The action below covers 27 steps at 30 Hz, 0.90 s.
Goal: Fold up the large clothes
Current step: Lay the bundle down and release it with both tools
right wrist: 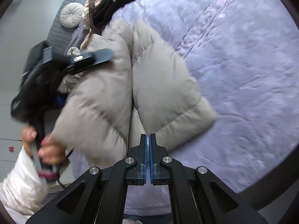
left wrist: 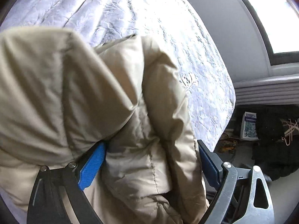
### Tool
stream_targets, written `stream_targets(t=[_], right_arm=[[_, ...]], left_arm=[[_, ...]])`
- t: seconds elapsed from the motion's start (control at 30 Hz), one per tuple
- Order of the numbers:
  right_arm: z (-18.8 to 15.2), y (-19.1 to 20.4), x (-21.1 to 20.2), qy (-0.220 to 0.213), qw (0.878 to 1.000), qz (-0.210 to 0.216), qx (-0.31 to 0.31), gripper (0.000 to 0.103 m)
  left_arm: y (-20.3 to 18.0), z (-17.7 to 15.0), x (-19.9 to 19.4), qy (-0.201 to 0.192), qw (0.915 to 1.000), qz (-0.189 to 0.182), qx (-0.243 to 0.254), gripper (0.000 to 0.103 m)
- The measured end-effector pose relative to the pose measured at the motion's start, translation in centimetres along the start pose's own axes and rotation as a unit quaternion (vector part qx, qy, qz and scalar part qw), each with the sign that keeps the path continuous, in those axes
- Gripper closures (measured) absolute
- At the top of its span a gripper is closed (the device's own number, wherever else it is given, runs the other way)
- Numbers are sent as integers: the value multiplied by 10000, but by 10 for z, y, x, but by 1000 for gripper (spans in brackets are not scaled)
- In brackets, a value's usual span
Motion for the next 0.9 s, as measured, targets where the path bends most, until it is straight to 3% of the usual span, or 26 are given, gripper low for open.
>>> stream_targets(t=[0.03, 0.1, 0.13, 0.17, 0.3, 0.33, 0.37, 0.4, 0.5, 0.57, 0.63, 0.7, 0.77, 0.9], right_arm=[[0, 1, -11, -98, 9999, -27, -68, 92], [6, 5, -35, -294, 9992, 64, -279, 55], [0, 17, -46, -401, 9981, 146, -441, 26], [-5, 28, -51, -491, 9966, 246, -618, 22], [-9, 60, -40, -573, 9929, -143, -1037, 22], [-5, 64, -30, -585, 9921, -294, -1069, 31], [-7, 53, -23, -575, 9913, -469, -1088, 71], [-3, 53, -16, -563, 9905, -596, -1102, 91], [8, 41, -15, -729, 9850, -977, -1222, 91], [4, 34, -20, -736, 9823, -1180, -1254, 91], [1, 18, -18, -645, 9830, -1306, -1121, 91], [-8, 3, -21, -569, 9851, -1332, -928, 91], [-13, -10, -20, -514, 9865, -1345, -784, 91], [-11, -25, -12, -491, 9868, -1388, -676, 91]], left_arm=[[-2, 1, -4, -23, 10000, -14, 3, 10], [-12, 11, 7, -83, 10000, -52, 15, 10], [-12, 15, 5, -102, 9999, -59, 18, 10], [-10, 18, 2, -105, 9999, -53, 23, 10], [-25, 28, 9, -116, 9998, 12, 174, 10], [-36, 31, 3, -194, 9993, -1, 306, 10], [-47, 40, 5, -298, 9985, 8, 450, 10], [-50, 43, -8, -429, 9972, 40, 615, 10], [-39, 64, -65, -1131, 9866, 529, 1050, 10], [-15, 69, -100, -1547, 9776, 988, 1031, 10], [34, 75, -127, -1804, 9659, 1658, 836, 10], [72, 78, -133, -1758, 9605, 2082, 568, 10], [98, 81, -124, -1678, 9645, 2023, 273, 10], [98, 102, -80, -1493, 9633, 2204, 344, 10]])
Point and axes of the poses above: each gripper's, at about its wrist camera, not at the fingertips, and x roughly the way its jaws point, y to its left, z to its top, the point moved 10 cm from there along x, roughly the way its jaws point, and after that the axes turned 7 degrees about -z, right-handed, at the moved point
